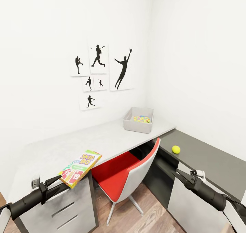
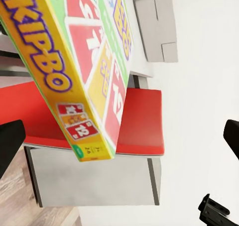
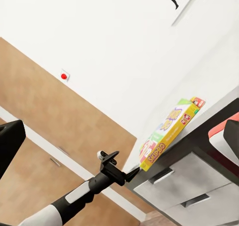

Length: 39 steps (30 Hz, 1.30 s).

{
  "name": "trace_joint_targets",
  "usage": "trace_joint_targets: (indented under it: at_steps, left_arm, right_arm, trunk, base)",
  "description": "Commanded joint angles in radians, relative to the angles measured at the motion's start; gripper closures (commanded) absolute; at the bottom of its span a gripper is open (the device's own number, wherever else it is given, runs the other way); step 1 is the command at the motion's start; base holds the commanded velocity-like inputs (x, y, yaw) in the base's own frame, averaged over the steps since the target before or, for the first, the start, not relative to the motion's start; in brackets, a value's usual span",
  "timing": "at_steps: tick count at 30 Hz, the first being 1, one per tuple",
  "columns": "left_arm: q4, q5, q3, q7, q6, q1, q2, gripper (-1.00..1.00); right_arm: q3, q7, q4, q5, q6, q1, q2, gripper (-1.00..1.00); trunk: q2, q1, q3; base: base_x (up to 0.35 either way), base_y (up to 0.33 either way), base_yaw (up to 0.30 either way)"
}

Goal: Put all the toys in the child's room - the three board games (two on the bed and one on the table), the two jigsaw puzzles on the table, and the tennis ball on the table - inside the toy box on the table in the child's room.

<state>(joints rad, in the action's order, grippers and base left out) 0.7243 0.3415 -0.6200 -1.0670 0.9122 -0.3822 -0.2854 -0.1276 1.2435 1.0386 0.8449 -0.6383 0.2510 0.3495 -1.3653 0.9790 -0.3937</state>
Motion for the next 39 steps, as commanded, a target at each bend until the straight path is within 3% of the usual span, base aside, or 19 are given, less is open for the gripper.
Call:
trace_joint_targets:
  at_steps: [1,27,39]
  left_arm:
    - [0.0,0.001,-0.001,-0.002,0.005,-0.001,0.0,-1.0]
    - [0.0,0.001,-0.001,-0.002,0.005,-0.001,0.0,-1.0]
    - [0.0,0.0,-0.001,-0.002,0.005,0.0,0.001,-1.0]
  right_arm:
    - [0.0,0.001,0.0,0.005,-0.008,0.001,0.0,-1.0]
    - [0.0,0.001,0.0,0.005,-0.007,0.001,0.0,-1.0]
    - [0.0,0.001,-0.002,0.005,-0.007,0.001,0.0,-1.0]
  trunk:
    - [-0.008,0.004,-0.004]
    - [-0.19,0.103,-0.086]
    - [-0.19,0.103,-0.086]
  base:
    - [0.0,0.0,0.0]
    - [0.0,0.0,0.0]
    - [0.0,0.0,0.0]
